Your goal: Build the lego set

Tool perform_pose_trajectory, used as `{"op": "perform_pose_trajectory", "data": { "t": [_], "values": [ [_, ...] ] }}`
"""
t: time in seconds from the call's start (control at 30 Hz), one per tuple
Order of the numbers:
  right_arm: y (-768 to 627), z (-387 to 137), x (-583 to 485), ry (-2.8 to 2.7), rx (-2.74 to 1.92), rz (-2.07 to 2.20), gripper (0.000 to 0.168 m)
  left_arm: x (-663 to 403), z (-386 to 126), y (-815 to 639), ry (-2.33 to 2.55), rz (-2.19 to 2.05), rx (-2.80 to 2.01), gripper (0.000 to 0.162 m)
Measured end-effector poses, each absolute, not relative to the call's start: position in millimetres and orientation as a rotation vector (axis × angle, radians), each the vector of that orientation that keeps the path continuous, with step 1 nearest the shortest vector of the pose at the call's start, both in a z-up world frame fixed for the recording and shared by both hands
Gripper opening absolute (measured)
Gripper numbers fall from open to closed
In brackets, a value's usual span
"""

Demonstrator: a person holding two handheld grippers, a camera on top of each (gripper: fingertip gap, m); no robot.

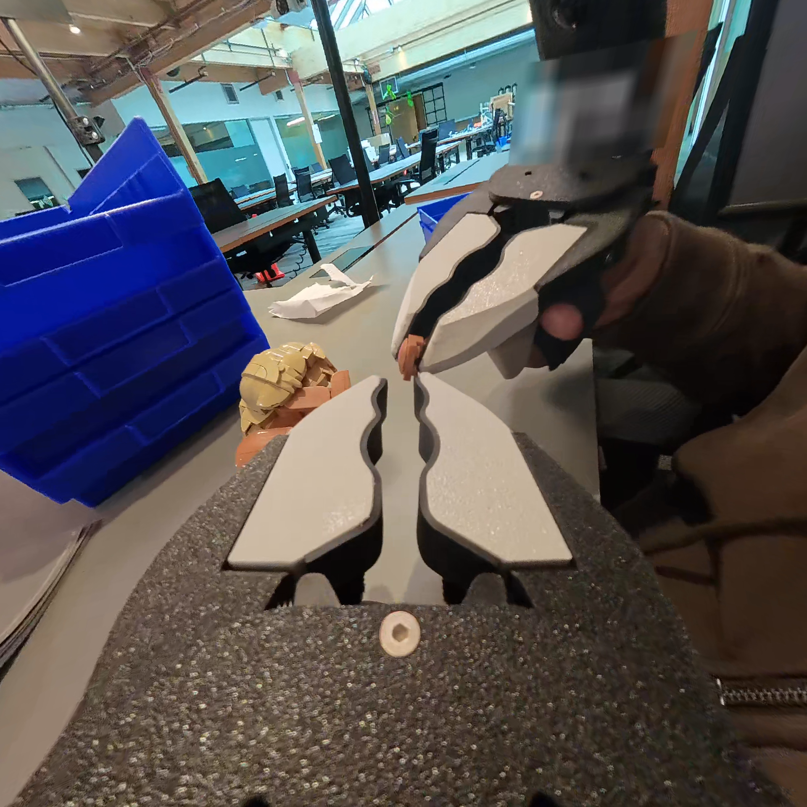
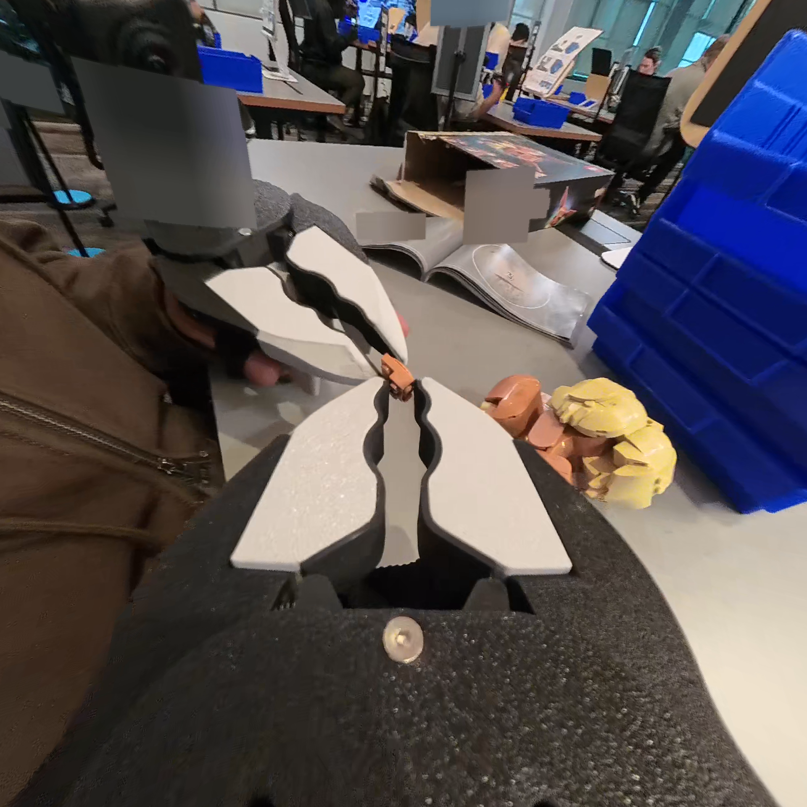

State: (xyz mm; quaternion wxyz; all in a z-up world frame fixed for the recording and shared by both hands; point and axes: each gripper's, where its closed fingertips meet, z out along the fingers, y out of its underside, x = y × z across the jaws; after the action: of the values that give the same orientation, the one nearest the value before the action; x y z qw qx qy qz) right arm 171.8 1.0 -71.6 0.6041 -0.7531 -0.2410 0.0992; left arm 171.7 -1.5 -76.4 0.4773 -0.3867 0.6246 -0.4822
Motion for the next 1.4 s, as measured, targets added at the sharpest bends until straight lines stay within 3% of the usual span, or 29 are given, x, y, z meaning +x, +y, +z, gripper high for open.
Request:
{"op": "perform_pose_trajectory", "data": {
  "t": [0.37, 0.83, 1.17, 1.4],
  "values": [
    [-0.3, -76.3, 169.5, -0.590, -1.759, 0.222, 0.011, 169.2, -80.2, -7.6, 1.583, -1.202, -0.930, 0.000],
    [10.9, -89.0, 175.3, -0.695, -1.757, -0.075, 0.012, 169.2, -78.5, 2.9, 1.544, -1.441, -1.143, 0.000],
    [14.0, -90.9, 180.7, -0.680, -1.737, -0.083, 0.011, 172.1, -89.7, -4.7, 1.638, -1.381, -1.163, 0.000],
    [14.2, -93.6, 179.6, -0.738, -1.709, -0.164, 0.000, 172.7, -106.5, -6.5, 1.740, -1.219, -1.186, 0.000]
  ]
}}
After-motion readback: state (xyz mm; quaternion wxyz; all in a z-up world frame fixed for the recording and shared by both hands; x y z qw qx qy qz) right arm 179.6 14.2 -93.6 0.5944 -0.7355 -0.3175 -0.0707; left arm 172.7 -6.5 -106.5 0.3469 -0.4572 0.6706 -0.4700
